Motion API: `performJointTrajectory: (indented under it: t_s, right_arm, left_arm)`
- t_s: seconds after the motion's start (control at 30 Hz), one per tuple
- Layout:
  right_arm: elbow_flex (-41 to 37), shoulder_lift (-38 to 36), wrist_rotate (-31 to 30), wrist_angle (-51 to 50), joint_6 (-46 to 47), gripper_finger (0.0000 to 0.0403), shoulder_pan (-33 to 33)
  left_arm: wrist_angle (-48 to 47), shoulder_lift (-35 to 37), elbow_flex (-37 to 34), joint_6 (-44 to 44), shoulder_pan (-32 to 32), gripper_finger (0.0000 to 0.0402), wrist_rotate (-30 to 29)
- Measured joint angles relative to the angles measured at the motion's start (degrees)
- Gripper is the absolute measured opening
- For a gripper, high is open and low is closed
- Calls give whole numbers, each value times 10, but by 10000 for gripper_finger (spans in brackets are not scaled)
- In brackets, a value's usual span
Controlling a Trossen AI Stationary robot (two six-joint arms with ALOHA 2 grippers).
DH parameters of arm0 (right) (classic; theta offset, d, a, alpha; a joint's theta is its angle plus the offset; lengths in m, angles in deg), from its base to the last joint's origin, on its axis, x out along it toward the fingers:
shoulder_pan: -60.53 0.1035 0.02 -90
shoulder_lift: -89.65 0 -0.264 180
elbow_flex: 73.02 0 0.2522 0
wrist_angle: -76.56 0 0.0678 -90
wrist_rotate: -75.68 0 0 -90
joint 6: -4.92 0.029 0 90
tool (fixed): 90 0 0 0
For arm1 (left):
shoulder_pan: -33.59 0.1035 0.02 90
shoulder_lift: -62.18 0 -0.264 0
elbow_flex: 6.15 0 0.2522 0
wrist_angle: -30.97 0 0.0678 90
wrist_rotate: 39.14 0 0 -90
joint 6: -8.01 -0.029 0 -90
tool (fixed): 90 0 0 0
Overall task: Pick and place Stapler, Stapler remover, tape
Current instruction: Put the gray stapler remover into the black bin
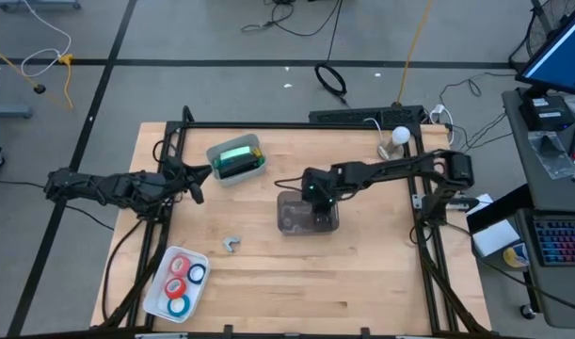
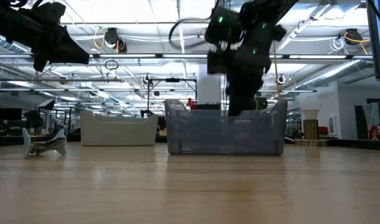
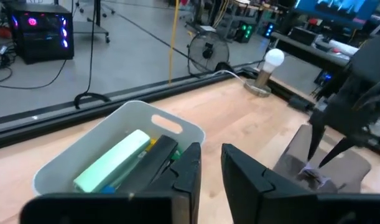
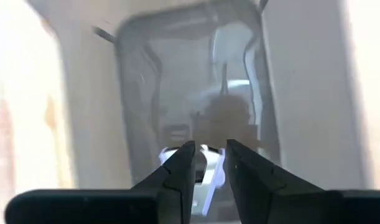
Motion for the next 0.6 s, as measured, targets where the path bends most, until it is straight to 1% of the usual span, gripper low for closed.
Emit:
performJointTrajectory:
  t_s: [0.07,0.13,0.23,0.3,0.4,0.47,0.6]
  right_arm:
    - [0,-30,0,1,-1,81,0]
    - [0,-63,-3,7,0,81,0]
    - [-1,-118,-10,12,3,79,0]
    - [0,-158,-45,11,5,76,-1]
    - [0,-212,-126,7,4,72,-1]
    - [0,-247,-174,6,4,70,-1]
    - [0,-308,-244,8,4,70,-1]
  left_arm:
    - [8,0,0,0,0,71,9]
    - [27,0,0,0,0,79,34]
    - [66,-11,0,-6,0,86,124]
    - [100,-27,0,-5,-1,87,188]
    - [153,-74,1,10,-8,88,253]
    - [181,-116,1,16,-17,88,282]
    - [181,-205,21,17,-34,88,322]
